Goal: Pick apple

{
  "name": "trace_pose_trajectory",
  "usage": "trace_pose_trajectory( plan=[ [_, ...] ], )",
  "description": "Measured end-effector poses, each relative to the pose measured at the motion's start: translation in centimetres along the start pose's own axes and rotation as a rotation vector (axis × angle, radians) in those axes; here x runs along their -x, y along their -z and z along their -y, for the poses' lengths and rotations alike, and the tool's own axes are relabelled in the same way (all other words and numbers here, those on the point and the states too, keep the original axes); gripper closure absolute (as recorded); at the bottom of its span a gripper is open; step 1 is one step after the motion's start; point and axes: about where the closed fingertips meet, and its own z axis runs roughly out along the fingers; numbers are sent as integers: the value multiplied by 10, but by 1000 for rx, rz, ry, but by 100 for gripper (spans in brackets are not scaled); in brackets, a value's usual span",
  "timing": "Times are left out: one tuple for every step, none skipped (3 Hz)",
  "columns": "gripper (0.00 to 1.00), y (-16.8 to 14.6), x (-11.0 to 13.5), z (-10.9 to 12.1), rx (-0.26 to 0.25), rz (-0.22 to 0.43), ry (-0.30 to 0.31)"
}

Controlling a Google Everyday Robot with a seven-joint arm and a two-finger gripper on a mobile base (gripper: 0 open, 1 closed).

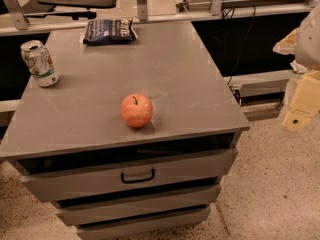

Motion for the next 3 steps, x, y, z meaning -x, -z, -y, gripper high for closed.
trace_pose_trajectory(
  plan=[
    [0,0,0,0,0,0,0],
    [0,0,2,1,-4,27,0],
    [0,-25,18,3,23,154,-24]
  ],
)
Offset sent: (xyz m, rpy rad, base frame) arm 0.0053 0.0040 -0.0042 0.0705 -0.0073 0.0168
